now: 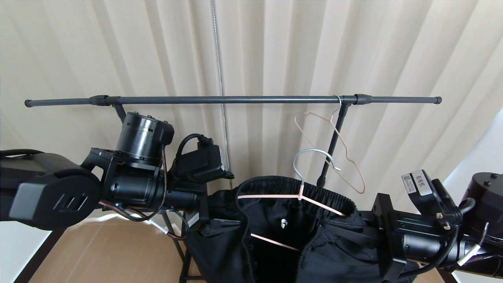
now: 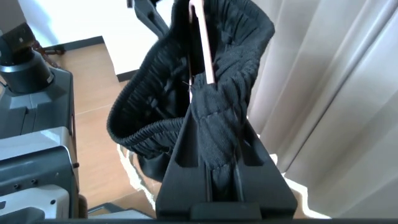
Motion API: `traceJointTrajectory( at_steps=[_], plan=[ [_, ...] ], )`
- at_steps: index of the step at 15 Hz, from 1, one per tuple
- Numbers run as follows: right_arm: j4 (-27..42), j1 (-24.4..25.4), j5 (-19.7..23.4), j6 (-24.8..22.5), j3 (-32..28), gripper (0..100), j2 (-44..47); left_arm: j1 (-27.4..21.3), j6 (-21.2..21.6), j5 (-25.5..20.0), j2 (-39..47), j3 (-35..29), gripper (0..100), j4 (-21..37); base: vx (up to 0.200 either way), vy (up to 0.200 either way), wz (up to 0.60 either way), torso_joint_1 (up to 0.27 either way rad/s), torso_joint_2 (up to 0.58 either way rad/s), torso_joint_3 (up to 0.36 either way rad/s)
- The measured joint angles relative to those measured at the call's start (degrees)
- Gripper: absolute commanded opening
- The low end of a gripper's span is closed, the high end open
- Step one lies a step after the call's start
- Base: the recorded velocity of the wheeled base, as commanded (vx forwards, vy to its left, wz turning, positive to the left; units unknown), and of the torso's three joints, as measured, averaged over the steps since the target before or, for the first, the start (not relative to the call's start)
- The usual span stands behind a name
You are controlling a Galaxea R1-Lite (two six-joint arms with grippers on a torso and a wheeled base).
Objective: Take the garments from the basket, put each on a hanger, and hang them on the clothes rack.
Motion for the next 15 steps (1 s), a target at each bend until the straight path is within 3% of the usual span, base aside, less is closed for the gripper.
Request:
traceJointTrajectory(
  at_steps=[6, 13, 14, 15],
  plan=[
    [-2.4, 0.0, 4.9, -0.4, -2.0, 0, 1.1, -0.4, -0.2, 0.0, 1.7, -0.2, 100, -0.1, 0.000, 0.000, 0.00, 0.000, 0.00, 0.000],
    [-5.3, 0.0, 5.3, -0.3, -1.9, 0, 2.4, -1.3, -1.5, 0.1, 2.5, -1.1, 100, -0.2, 0.000, 0.000, 0.00, 0.000, 0.00, 0.000],
    [-5.3, 0.0, 5.4, -0.3, -1.9, 0, 2.5, -1.3, -1.9, 0.1, 2.6, -1.2, 0, -0.2, 0.000, 0.000, 0.00, 0.000, 0.00, 0.000],
    [-5.4, 0.0, 5.4, -0.3, -1.9, 0, 2.5, -1.3, -2.1, 0.2, 2.6, -1.2, 0, -0.2, 0.000, 0.000, 0.00, 0.000, 0.00, 0.000]
  ],
)
